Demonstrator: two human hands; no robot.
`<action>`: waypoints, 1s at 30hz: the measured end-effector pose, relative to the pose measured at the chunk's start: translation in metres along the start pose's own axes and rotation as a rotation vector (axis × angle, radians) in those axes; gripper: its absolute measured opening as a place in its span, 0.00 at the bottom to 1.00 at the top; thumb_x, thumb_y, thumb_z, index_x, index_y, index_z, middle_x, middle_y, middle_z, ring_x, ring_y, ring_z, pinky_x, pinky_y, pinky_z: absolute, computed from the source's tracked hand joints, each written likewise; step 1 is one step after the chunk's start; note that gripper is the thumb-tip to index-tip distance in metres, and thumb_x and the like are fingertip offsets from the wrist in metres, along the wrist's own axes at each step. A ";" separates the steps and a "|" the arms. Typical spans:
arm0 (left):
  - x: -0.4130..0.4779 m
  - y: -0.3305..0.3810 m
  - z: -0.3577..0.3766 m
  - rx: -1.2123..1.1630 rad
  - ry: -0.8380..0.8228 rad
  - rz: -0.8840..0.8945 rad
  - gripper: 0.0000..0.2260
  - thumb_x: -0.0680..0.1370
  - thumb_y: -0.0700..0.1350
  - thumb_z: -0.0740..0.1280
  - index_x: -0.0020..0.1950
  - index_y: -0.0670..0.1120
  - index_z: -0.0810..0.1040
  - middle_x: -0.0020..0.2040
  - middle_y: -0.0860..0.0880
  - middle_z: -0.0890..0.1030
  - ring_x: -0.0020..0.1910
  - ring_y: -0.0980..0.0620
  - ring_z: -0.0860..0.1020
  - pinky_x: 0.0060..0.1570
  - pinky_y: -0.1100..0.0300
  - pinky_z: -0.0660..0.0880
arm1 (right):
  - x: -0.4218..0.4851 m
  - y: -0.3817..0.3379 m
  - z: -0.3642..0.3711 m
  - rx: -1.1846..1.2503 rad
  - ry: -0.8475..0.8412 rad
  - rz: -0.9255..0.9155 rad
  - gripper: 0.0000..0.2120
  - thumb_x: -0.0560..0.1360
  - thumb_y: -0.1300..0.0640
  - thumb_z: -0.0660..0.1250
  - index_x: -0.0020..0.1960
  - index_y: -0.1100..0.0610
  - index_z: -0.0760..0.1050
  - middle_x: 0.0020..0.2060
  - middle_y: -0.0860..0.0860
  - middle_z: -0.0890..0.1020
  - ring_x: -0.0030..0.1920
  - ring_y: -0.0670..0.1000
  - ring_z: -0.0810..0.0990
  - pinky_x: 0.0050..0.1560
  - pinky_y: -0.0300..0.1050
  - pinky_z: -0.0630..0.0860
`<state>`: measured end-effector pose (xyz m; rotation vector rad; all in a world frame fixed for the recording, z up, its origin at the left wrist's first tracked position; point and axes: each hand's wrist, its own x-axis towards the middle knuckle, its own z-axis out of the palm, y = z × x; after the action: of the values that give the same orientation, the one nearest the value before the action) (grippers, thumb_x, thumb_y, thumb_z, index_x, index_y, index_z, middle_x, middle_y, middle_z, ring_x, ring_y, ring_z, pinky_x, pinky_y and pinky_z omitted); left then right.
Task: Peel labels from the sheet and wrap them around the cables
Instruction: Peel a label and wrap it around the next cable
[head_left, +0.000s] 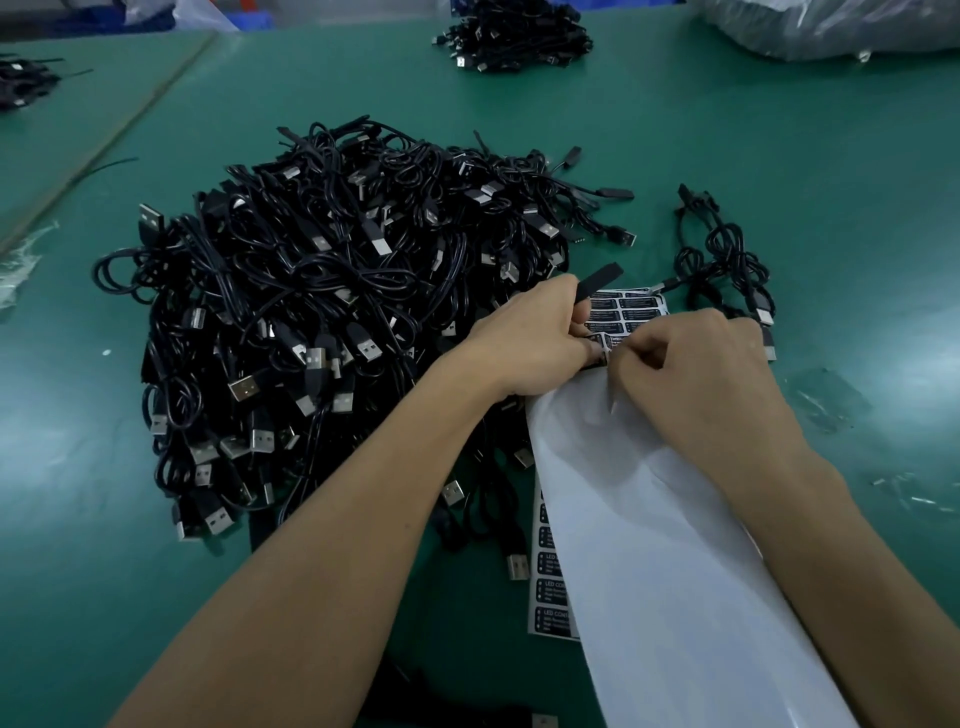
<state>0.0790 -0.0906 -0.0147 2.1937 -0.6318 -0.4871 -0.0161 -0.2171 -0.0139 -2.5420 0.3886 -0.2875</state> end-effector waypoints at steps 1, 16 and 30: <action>0.000 0.000 0.000 0.002 -0.001 0.004 0.15 0.76 0.41 0.70 0.40 0.51 0.64 0.39 0.55 0.73 0.43 0.52 0.74 0.59 0.41 0.75 | 0.000 0.000 0.000 0.022 -0.006 0.003 0.10 0.75 0.51 0.68 0.39 0.54 0.84 0.36 0.56 0.81 0.46 0.61 0.76 0.48 0.56 0.76; -0.004 0.000 -0.001 -0.041 0.016 0.004 0.16 0.75 0.42 0.71 0.40 0.52 0.64 0.38 0.54 0.75 0.44 0.50 0.75 0.58 0.38 0.75 | 0.006 0.012 0.003 0.091 -0.009 -0.088 0.12 0.78 0.60 0.66 0.38 0.56 0.83 0.30 0.53 0.80 0.38 0.57 0.74 0.36 0.41 0.69; -0.012 0.004 0.004 0.189 0.105 0.029 0.17 0.71 0.49 0.74 0.40 0.55 0.64 0.48 0.56 0.81 0.44 0.53 0.78 0.39 0.53 0.71 | 0.018 0.030 -0.017 0.477 0.321 0.172 0.07 0.72 0.54 0.63 0.38 0.53 0.78 0.26 0.47 0.81 0.22 0.44 0.77 0.28 0.38 0.73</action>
<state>0.0664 -0.0882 -0.0126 2.3673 -0.6753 -0.3053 -0.0108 -0.2556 -0.0137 -1.9833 0.5786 -0.6433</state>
